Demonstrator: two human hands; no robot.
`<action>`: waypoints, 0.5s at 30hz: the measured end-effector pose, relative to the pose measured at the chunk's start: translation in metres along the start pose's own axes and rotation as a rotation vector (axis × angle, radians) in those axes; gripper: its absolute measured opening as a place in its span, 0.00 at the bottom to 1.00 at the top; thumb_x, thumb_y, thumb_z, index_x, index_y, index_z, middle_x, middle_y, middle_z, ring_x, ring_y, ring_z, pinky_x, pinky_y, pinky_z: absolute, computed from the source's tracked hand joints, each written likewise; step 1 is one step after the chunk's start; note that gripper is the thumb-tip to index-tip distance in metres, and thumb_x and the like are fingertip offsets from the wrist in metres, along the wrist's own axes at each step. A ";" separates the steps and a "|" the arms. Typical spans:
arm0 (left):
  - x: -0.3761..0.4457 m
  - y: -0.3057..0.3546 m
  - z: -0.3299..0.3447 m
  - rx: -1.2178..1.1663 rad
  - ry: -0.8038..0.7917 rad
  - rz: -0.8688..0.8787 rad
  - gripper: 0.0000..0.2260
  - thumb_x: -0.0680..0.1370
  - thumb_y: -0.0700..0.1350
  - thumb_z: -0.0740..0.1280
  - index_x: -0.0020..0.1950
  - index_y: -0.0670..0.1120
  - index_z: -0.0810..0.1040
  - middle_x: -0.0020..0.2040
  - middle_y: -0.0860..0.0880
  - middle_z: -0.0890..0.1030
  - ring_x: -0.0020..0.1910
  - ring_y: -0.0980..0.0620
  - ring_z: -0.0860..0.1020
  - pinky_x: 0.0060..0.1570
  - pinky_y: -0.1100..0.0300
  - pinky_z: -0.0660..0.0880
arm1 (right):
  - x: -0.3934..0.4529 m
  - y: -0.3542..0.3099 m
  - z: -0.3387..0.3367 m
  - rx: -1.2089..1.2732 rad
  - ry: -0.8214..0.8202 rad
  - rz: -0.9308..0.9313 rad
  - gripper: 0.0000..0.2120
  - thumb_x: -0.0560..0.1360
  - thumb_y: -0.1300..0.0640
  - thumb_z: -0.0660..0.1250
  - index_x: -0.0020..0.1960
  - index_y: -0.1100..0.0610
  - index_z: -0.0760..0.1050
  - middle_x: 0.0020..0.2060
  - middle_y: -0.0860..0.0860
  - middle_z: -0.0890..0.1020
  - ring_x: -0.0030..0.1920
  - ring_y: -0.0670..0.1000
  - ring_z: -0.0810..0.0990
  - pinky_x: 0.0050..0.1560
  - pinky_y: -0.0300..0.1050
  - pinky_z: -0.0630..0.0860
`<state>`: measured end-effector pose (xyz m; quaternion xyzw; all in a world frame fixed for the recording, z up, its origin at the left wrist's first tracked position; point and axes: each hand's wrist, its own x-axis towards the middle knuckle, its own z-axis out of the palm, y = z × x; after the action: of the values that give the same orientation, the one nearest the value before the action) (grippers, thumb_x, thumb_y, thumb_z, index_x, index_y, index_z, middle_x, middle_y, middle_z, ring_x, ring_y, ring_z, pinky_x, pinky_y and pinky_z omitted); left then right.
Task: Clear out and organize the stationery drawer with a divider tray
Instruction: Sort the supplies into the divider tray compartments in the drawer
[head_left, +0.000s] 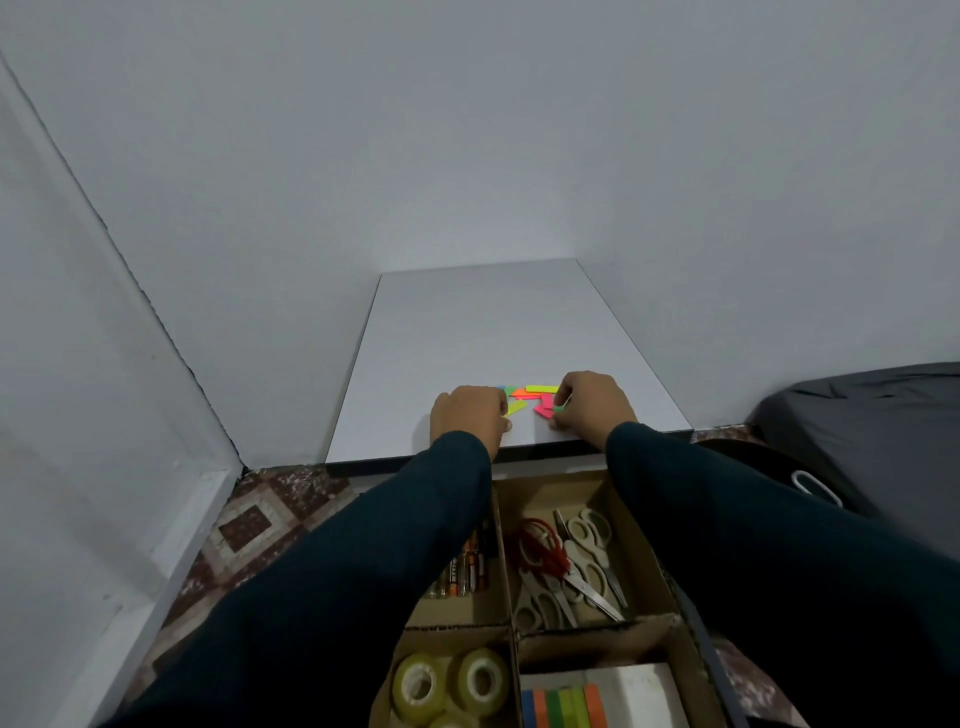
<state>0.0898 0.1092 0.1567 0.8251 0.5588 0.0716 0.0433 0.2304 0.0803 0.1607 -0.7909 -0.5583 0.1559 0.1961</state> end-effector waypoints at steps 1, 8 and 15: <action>0.003 0.000 -0.001 -0.001 -0.013 -0.009 0.12 0.80 0.49 0.63 0.61 0.47 0.75 0.58 0.46 0.79 0.57 0.47 0.75 0.55 0.58 0.68 | 0.002 0.001 -0.002 0.003 -0.017 0.011 0.15 0.73 0.57 0.70 0.57 0.62 0.76 0.54 0.57 0.79 0.56 0.55 0.77 0.57 0.44 0.73; 0.012 0.003 -0.006 0.025 -0.094 -0.019 0.11 0.78 0.46 0.64 0.58 0.46 0.78 0.56 0.46 0.80 0.56 0.47 0.76 0.48 0.59 0.68 | 0.008 0.009 -0.008 -0.060 -0.039 -0.009 0.12 0.76 0.56 0.65 0.54 0.63 0.79 0.51 0.57 0.82 0.53 0.55 0.79 0.56 0.46 0.76; 0.014 0.003 -0.009 0.029 -0.096 0.024 0.10 0.78 0.39 0.64 0.59 0.45 0.76 0.57 0.46 0.78 0.55 0.47 0.76 0.49 0.58 0.72 | 0.013 0.018 -0.026 -0.105 -0.081 -0.073 0.11 0.77 0.59 0.63 0.55 0.62 0.79 0.54 0.56 0.81 0.56 0.55 0.77 0.56 0.43 0.72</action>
<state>0.0957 0.1209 0.1674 0.8348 0.5470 0.0245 0.0571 0.2617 0.0837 0.1739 -0.7723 -0.6016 0.1508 0.1370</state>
